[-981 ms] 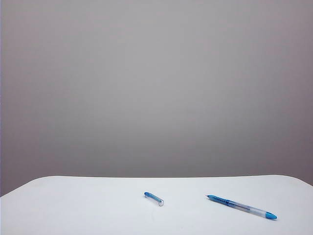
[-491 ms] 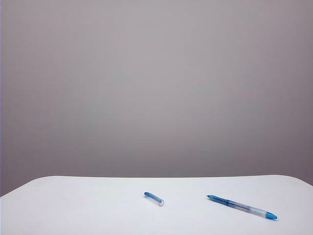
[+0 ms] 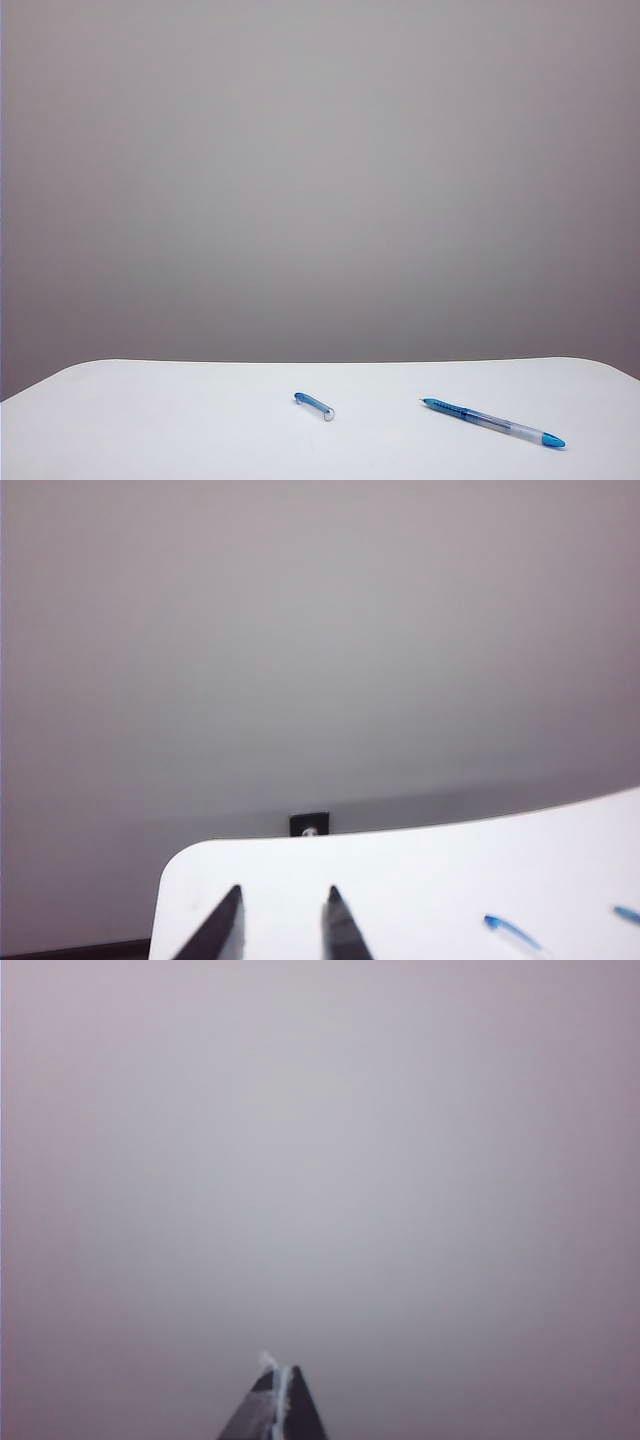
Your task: Pick up the pen and remove the cap.
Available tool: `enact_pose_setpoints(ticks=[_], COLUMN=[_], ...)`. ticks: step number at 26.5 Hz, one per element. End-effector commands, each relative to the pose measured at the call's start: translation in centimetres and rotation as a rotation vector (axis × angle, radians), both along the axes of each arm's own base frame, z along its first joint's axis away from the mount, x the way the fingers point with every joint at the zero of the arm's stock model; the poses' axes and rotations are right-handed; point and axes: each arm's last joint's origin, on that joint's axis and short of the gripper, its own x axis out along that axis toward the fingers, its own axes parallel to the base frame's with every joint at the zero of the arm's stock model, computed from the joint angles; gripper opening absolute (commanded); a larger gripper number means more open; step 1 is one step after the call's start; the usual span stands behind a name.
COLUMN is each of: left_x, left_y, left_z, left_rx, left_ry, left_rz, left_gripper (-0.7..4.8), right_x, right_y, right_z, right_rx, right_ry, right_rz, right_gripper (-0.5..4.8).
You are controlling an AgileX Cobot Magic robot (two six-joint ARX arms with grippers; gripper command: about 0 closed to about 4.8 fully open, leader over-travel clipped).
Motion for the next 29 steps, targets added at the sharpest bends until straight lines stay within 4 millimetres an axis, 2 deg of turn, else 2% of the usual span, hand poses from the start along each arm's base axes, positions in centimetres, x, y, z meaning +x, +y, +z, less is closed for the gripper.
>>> enact_pose_setpoints(ticks=[1,5,8,11,16,22,29], left_x=[-0.6,-1.4,-1.9,-2.4,-1.9,-1.2,-1.0], left_y=[0.3,0.6,0.9,1.0,0.8,0.5,0.5], left_z=[0.2,-0.5,-1.4,-2.4,-4.1,-6.4,-6.9], left_rx=[0.001,-0.009,-0.053,-0.055,-0.041,-0.035,-0.024], left_ry=[-0.038,-0.051,-0.063,-0.066,-0.048,-0.02,-0.004], left_rz=[0.021,0.032,0.055,0.054,0.038,0.022,0.034], left_gripper=[0.79,0.77,0.47,0.47,0.47,0.16,0.16], right_x=[0.1,0.9,1.9,3.6,4.7,5.3,5.9], right_y=[0.1,0.3,0.6,1.0,1.3,1.4,0.9], right_z=[-0.2,-1.3,-2.9,-5.8,-8.7,-10.6,-12.5], right_rx=[-0.012,-0.027,-0.019,0.012,0.0,-0.019,-0.024], right_ry=[0.009,0.03,0.064,0.098,0.175,0.228,0.279], right_rz=[0.025,0.01,0.016,-0.009,-0.017,-0.027,-0.093], right_gripper=[-0.01,-0.01,-0.01,-0.01,-0.01,-0.01,-0.01])
